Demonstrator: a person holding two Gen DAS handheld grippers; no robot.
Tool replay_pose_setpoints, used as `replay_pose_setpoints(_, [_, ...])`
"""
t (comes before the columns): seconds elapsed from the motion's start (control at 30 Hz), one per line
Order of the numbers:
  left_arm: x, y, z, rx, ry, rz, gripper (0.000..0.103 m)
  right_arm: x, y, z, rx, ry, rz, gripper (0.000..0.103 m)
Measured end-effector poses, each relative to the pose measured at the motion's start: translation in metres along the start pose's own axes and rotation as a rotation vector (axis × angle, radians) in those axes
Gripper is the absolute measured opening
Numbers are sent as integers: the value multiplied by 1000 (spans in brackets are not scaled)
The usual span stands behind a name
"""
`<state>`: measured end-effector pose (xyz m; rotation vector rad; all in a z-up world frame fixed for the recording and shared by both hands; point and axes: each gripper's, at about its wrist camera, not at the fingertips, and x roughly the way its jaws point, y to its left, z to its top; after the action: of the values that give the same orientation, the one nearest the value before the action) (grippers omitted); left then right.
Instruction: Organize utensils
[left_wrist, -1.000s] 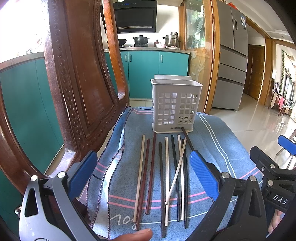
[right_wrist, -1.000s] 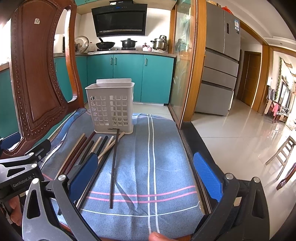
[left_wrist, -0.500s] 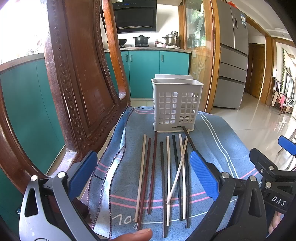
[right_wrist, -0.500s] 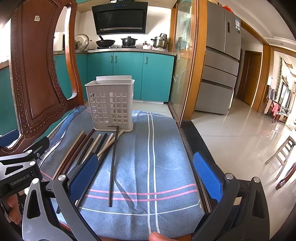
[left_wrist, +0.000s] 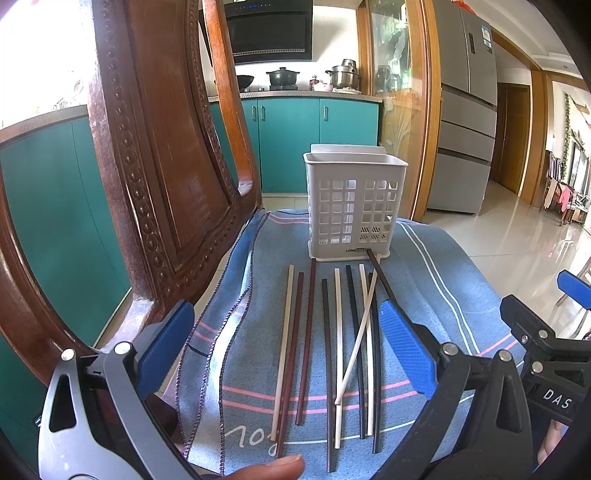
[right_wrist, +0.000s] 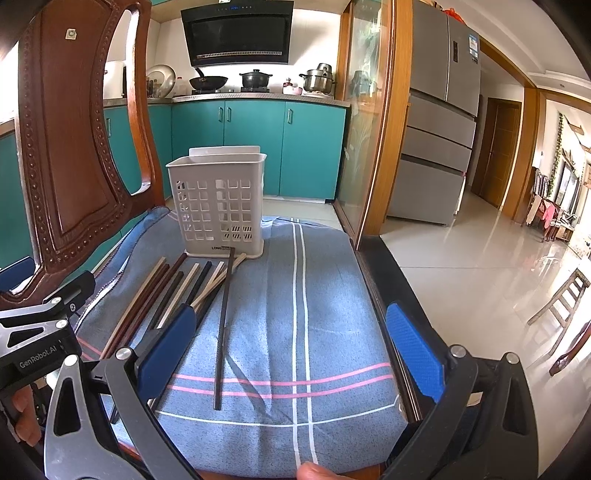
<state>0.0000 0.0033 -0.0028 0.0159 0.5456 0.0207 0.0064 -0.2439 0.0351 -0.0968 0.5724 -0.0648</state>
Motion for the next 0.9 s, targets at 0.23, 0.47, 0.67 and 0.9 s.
replay_pose_setpoints(0.23, [0,0,0,1,0,-1,100,0,0,0,-1,-5,3,101])
replay_pose_setpoints(0.47, [0,0,0,1,-1,-1,100,0,0,0,-3,-7,1,101])
replay_pose_setpoints(0.67, [1,0,0,4,4,2,100,-3,-1,0,-3,-9,-2,101])
replay_pose_setpoints(0.9, [18,-7,-4,33,93,12,100,18,-4,5,-75,56,-44,101])
